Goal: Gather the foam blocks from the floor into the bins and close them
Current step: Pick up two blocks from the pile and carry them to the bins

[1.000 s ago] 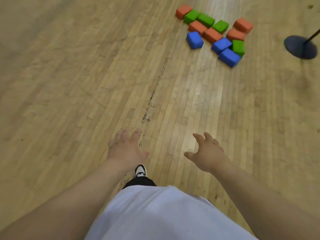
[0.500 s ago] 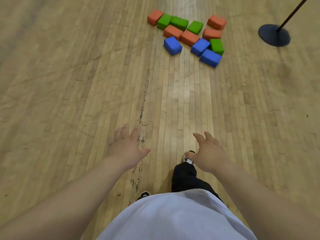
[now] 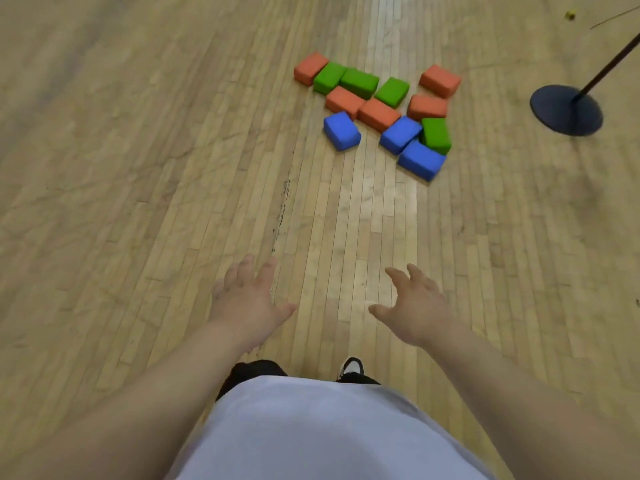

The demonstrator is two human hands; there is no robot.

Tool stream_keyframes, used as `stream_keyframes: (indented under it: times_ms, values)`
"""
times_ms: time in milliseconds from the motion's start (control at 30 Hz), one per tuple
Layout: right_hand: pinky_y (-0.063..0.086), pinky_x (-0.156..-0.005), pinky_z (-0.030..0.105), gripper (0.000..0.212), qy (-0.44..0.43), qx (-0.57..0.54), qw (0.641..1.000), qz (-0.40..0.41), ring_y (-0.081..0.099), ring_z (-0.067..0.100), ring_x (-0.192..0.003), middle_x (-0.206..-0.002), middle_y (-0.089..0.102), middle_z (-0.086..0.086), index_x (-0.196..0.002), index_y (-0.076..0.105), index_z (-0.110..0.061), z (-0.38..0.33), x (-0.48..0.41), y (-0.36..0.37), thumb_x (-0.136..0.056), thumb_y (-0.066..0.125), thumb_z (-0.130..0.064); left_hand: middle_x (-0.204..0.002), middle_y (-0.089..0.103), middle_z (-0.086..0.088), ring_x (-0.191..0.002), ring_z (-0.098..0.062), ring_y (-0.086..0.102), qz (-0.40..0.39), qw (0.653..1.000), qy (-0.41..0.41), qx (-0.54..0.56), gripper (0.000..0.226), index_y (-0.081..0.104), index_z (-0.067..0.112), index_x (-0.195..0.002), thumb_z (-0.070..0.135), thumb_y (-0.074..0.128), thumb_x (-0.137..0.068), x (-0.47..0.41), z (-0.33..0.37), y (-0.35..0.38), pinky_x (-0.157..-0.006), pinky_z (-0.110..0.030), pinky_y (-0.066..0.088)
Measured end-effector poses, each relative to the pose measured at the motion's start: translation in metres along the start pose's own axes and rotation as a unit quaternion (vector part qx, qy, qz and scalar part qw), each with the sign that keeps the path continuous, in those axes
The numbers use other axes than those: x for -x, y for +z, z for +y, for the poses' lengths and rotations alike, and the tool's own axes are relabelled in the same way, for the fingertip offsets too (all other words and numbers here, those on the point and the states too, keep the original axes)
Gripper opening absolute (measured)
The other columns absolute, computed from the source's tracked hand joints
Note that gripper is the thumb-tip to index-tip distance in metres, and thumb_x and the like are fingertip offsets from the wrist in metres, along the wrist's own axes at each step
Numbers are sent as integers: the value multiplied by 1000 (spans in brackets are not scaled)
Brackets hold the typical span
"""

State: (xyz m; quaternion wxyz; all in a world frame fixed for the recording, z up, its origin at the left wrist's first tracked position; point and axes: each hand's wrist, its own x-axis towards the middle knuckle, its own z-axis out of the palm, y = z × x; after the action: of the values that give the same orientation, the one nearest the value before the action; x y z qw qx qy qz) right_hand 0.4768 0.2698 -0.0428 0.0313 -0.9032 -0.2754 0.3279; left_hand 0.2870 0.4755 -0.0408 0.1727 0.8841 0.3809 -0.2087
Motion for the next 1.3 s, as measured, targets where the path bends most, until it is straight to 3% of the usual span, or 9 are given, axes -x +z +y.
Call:
stream_keyframes:
  times_ms: [333,767,1000,1300]
  values:
    - [28,-122,49,88,31,-20,999,12,17,32,-155,-171,8,7,-162,16,-35,-3,-144,-88,-90,57,-66,-171,-2,-7,-157,-33,1,1,1000,25,-11,94,-1,39,-162,75,48,-91,-167,44,-75,-126,-54,10]
    - [28,-121,47,88,75,-58,995,42,19,32,-155,-171,10,8,-161,17,-34,-106,-361,-228,-90,59,-63,-171,0,-11,-157,-34,4,-29,992,91,-77,97,-1,37,-162,79,47,-89,-440,47,-234,-125,-54,13]
    - [31,-120,48,88,50,-42,997,51,22,33,-153,-170,15,9,-161,21,-33,-125,-485,-298,-88,60,-63,-170,3,-12,-156,-36,6,-17,995,74,-69,98,0,36,-162,78,49,-89,-558,70,-282,-124,-54,17]
    - [29,-118,48,89,7,-17,1000,7,24,35,-151,-168,17,10,-160,23,-34,-105,-670,-407,-87,62,-66,-170,-1,-10,-156,-33,7,-44,998,-7,-34,98,-6,36,-162,76,48,-90,-712,140,-335,-124,-54,17]
